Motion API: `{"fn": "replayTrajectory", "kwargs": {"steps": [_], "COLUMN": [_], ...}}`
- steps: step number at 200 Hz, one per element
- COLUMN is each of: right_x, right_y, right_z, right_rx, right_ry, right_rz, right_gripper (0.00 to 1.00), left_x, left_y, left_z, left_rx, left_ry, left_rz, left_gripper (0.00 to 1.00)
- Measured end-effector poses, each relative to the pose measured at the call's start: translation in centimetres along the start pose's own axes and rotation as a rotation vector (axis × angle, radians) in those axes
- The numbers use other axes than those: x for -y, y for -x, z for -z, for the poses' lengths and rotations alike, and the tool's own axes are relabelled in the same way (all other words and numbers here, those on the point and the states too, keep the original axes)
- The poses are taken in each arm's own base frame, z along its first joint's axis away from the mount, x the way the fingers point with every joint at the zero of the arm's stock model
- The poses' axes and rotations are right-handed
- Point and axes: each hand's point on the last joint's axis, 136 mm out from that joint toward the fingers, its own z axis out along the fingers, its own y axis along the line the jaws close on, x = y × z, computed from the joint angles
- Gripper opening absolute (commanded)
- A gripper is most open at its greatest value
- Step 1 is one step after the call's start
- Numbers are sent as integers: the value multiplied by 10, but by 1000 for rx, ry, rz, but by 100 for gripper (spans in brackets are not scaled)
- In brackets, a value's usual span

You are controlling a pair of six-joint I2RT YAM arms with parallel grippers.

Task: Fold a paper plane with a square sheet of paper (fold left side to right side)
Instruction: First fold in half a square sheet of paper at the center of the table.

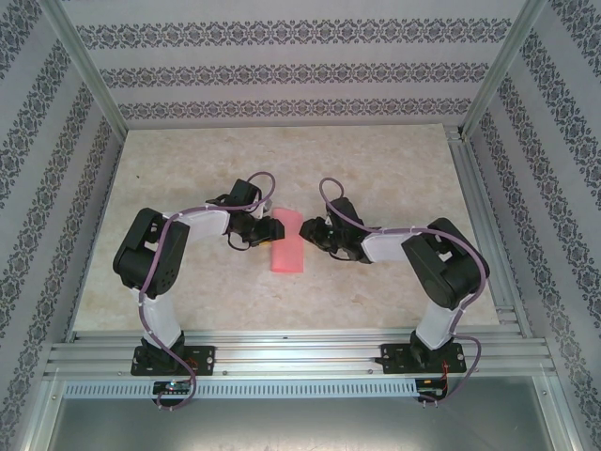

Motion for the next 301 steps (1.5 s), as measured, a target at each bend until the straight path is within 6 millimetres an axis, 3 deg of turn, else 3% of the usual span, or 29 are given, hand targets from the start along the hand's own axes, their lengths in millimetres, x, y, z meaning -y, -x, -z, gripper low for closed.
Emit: {"fn": "replayTrajectory", "kwargs": {"steps": [46,88,301], "right_x": [23,41,37], "right_y": [24,30,25], "right_z": [30,46,47], "right_rx": [74,100,83], "right_ry": [-69,-115,-87], "right_rz": [10,5,21], "right_gripper": [33,33,33], "left_x": [0,1,1], "left_y": [0,0,-1], "left_z": [-1,-2,-6], "left_rx": [-1,-7,-31], "left_ry": [27,57,172], "left_rz": [-9,-14,-55], "left_gripper": [48,48,51]}}
